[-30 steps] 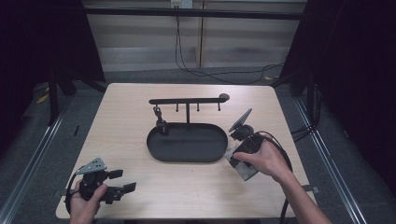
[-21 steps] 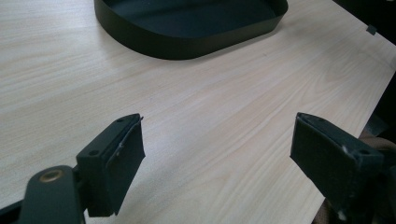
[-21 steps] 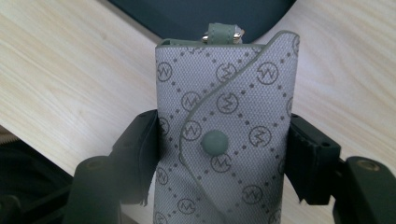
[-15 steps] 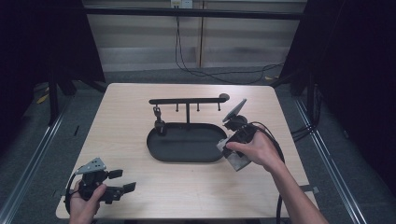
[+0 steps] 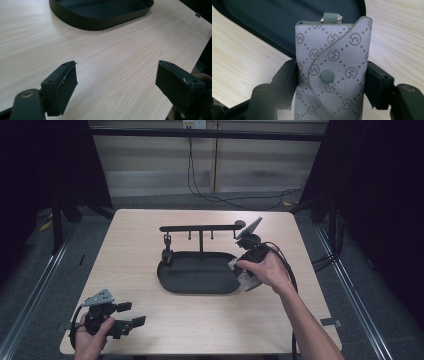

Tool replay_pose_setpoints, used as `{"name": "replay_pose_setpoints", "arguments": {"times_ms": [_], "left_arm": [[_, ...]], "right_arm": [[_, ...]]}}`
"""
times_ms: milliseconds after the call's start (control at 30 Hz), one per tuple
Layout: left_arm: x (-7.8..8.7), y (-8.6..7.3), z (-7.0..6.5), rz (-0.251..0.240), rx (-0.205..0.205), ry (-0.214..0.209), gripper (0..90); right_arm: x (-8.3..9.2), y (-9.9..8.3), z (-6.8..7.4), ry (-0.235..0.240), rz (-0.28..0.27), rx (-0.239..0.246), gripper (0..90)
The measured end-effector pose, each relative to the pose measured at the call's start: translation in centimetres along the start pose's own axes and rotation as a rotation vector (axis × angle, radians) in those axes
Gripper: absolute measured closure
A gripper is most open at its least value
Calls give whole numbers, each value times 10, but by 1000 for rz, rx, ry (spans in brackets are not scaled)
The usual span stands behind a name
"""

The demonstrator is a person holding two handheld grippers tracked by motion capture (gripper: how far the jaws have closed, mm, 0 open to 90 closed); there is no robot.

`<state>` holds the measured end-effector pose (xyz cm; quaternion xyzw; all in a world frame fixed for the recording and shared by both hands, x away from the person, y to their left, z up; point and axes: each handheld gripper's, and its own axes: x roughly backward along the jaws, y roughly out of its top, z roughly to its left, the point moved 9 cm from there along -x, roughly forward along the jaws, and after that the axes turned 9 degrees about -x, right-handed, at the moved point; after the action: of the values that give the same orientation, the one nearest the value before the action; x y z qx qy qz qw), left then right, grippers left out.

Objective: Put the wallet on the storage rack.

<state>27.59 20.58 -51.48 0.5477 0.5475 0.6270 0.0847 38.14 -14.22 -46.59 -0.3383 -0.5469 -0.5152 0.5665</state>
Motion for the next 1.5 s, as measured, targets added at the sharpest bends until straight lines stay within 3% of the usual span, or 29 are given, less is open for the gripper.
{"name": "replay_pose_setpoints", "arguments": {"times_ms": [300, 500, 567, 667, 1133, 1333, 1500], "left_arm": [[1, 0, 1, -2, 1, 6, 173], [0, 0, 1, 3, 6, 5, 173], [0, 0, 1, 1, 7, 6, 173], [0, -1, 1, 5, 7, 9, 174], [0, -1, 1, 5, 7, 6, 173], [0, -1, 1, 10, 4, 8, 173], [0, -1, 1, 9, 4, 8, 173]], "right_arm": [[-2, 19, -5, 69, -102, -114, 342], [-9, 24, -6, 130, -129, -159, 342], [-9, 27, -5, 133, -167, -163, 342], [-13, 28, -3, 172, -172, -177, 342], [-39, 34, -6, 272, -209, -254, 342], [-49, 34, -10, 280, -206, -295, 342], [-57, 37, -7, 296, -211, -302, 342]]}}
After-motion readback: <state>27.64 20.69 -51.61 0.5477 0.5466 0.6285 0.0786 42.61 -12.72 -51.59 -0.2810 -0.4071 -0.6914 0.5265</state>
